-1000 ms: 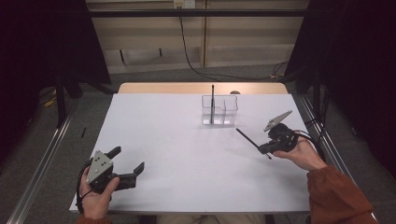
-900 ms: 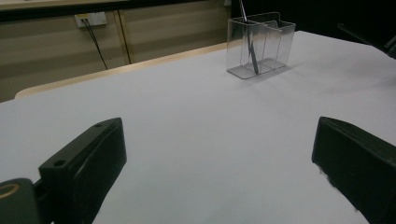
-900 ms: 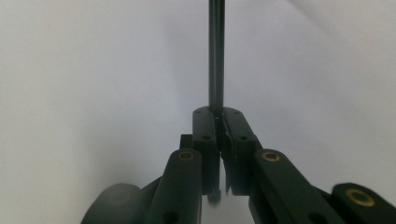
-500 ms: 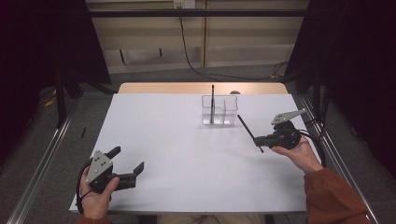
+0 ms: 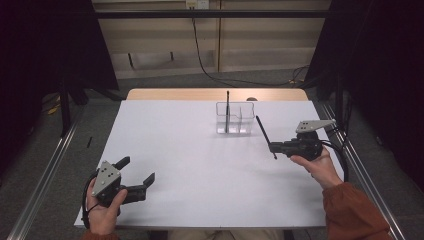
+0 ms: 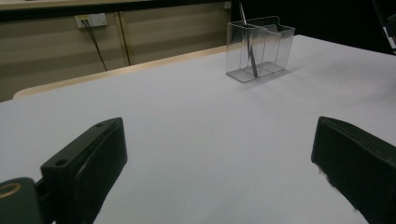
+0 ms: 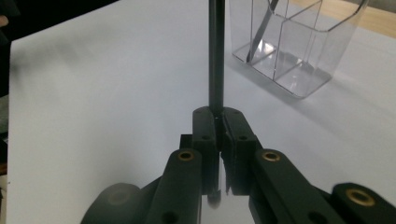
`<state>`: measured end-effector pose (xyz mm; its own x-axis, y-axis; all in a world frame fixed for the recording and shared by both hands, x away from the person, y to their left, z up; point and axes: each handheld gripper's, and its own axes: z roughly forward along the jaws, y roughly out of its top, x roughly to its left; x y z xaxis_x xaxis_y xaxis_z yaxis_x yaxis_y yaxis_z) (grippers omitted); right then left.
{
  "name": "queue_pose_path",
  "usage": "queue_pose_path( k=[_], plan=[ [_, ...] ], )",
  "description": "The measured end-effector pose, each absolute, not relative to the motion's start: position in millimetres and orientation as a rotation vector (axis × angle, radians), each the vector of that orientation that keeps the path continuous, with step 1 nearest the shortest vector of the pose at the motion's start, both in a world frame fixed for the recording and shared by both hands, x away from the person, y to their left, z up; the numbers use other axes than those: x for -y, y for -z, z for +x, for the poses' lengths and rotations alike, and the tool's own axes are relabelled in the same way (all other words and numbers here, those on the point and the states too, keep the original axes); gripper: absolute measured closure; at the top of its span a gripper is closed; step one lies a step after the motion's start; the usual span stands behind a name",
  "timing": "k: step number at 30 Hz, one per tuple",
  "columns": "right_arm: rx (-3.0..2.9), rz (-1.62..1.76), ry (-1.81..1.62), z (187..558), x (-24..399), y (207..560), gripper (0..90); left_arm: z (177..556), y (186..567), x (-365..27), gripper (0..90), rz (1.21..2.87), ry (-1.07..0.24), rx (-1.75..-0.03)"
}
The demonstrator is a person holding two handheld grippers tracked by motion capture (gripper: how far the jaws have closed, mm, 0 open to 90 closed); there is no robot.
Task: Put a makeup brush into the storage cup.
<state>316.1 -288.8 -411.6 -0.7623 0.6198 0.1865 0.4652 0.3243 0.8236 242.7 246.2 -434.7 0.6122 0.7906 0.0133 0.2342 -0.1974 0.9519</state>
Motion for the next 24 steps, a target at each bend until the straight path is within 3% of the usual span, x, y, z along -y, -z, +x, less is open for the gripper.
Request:
queue_pose_path(
  k=[24],
  plan=[
    [-2.526,0.825,-1.525,321,238,400,85.0,242,427,-233,2.8,1.761,-0.618,-0.775]
  ],
)
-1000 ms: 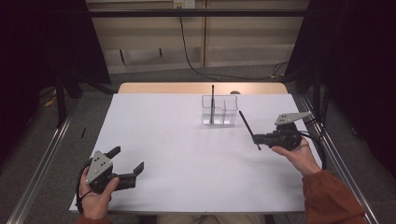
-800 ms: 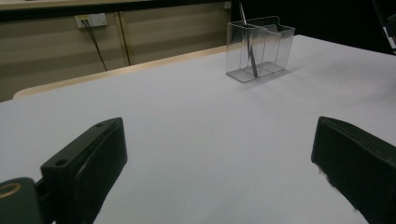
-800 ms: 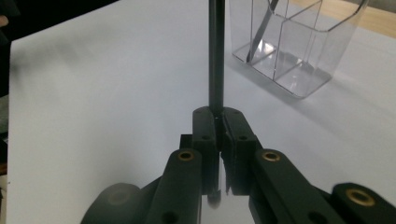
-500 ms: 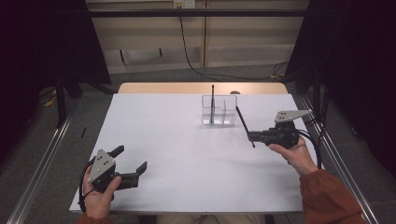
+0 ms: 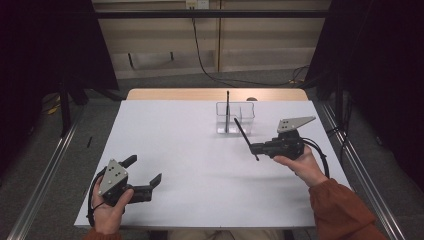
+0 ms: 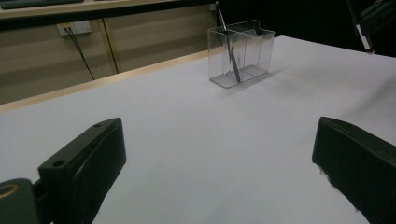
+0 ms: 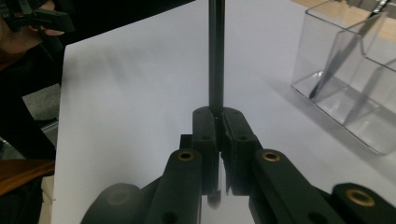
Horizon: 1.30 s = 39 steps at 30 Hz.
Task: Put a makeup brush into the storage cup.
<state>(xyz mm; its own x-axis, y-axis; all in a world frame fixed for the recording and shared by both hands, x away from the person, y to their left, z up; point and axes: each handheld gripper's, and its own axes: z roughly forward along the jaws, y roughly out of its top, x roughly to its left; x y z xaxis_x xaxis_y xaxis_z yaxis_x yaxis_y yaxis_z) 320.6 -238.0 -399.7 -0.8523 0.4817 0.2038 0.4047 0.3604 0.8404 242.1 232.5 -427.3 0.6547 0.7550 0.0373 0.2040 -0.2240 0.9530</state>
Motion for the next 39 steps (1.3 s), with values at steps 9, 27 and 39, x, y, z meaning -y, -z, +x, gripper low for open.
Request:
queue_pose_path(
  k=[9,27,39],
  plan=[
    [-2.597,0.752,-1.532,325,207,400,85.0,242,429,-233,2.6,1.768,-0.61,-0.774],
    [-2.807,0.561,-1.348,331,169,391,85.1,244,432,-233,2.3,1.79,-0.604,-0.762],
    [-2.992,0.421,-0.953,331,150,391,85.0,245,432,-234,1.6,1.792,-0.604,-0.772]
  ],
)
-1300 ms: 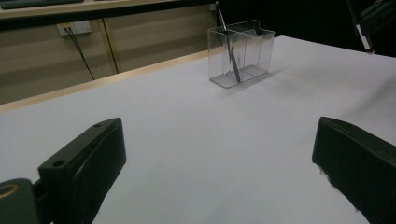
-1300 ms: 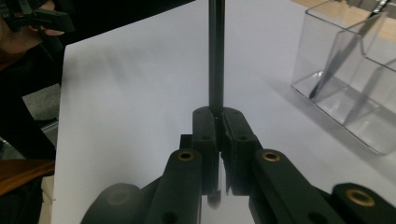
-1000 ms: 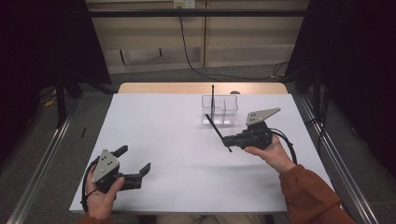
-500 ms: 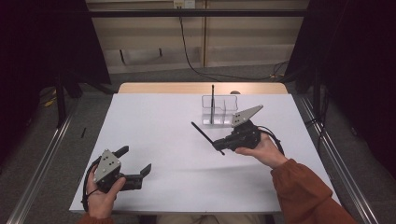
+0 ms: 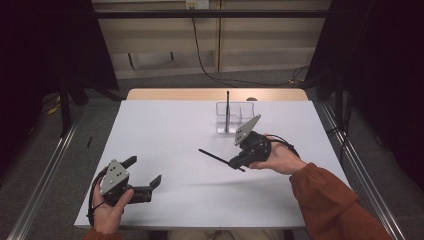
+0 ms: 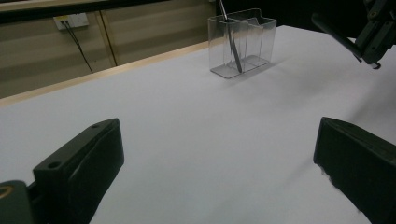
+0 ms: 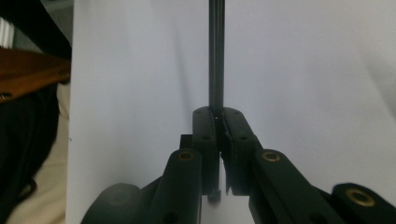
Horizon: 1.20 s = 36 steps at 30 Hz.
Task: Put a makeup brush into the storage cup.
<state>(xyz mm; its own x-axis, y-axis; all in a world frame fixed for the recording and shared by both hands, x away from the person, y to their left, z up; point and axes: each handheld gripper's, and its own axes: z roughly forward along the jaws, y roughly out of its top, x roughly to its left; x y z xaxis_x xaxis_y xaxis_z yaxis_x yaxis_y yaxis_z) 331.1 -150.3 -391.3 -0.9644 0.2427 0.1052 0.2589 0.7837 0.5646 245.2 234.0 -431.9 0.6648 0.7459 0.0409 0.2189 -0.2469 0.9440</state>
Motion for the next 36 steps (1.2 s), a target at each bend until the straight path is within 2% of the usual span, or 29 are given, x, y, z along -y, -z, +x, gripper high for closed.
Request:
queue_pose_path(
  k=[16,26,36],
  plan=[
    [3.036,-0.301,0.529,326,140,397,85.0,248,421,-233,1.7,1.834,-0.592,-0.75],
    [3.029,-0.306,0.51,326,144,397,85.0,251,405,-227,2.0,1.915,-0.528,-0.683],
    [3.019,-0.293,0.526,326,140,399,85.0,261,393,-206,2.0,1.919,-0.491,-0.613]
  ],
)
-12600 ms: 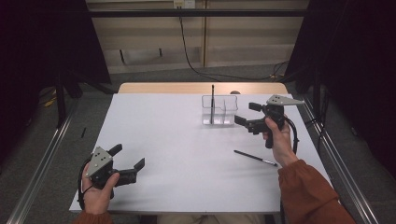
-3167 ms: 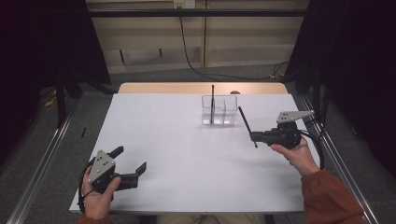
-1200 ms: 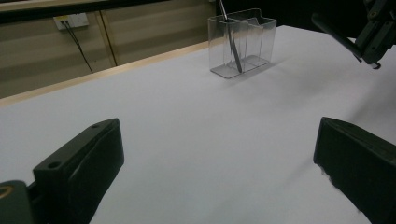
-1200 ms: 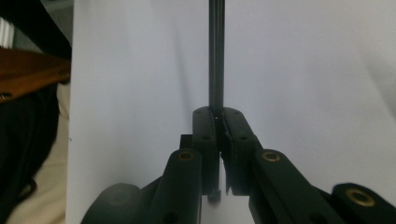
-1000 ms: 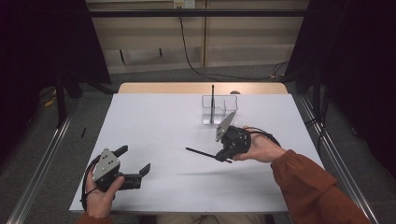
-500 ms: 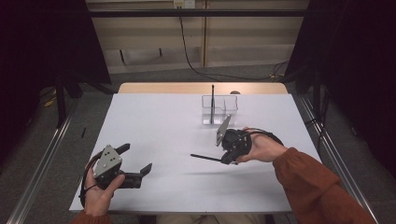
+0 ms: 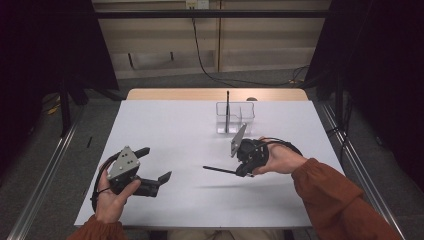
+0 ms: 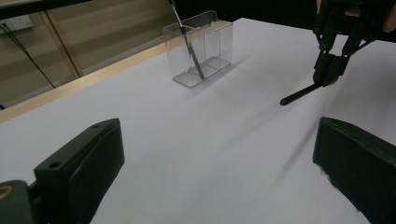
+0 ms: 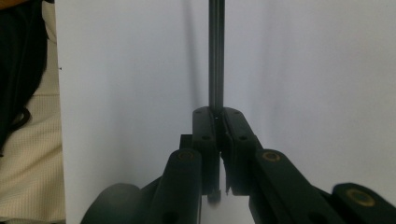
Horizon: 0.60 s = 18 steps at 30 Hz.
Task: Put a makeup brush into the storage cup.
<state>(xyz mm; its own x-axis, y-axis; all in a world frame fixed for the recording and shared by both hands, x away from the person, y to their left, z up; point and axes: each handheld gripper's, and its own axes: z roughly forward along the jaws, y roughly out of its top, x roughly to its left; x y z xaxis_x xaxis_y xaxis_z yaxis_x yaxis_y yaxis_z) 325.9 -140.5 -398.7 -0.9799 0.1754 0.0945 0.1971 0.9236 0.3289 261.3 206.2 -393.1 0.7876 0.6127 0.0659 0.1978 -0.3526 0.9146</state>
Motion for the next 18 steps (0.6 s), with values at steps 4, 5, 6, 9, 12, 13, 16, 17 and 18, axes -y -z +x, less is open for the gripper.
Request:
queue_pose_path(
  k=[4,5,6,9,12,13,16,17,18],
  plan=[
    [3.016,-0.292,0.544,326,141,399,85.0,266,392,-195,3.2,1.949,-0.454,-0.571],
    [3.016,-0.296,0.545,326,141,398,85.0,267,392,-192,2.9,1.954,-0.45,-0.568],
    [3.017,-0.291,0.547,326,141,398,85.0,268,392,-189,3.0,1.958,-0.442,-0.561],
    [3.014,-0.292,0.544,325,140,398,85.0,272,394,-178,2.9,1.98,-0.421,-0.533],
    [3.012,-0.288,0.544,325,140,398,84.9,275,396,-169,2.9,1.99,-0.406,-0.517],
    [3.013,-0.274,0.552,325,140,398,85.0,276,397,-166,2.9,1.99,-0.39,-0.517],
    [3.012,-0.27,0.553,325,139,399,84.9,277,401,-158,2.9,2.006,-0.375,-0.502],
    [3.014,-0.265,0.557,326,139,399,84.9,277,402,-155,2.9,2.01,-0.373,-0.499],
    [3.012,-0.266,0.554,326,139,399,84.9,278,403,-152,2.9,2.01,-0.365,-0.496]
  ],
)
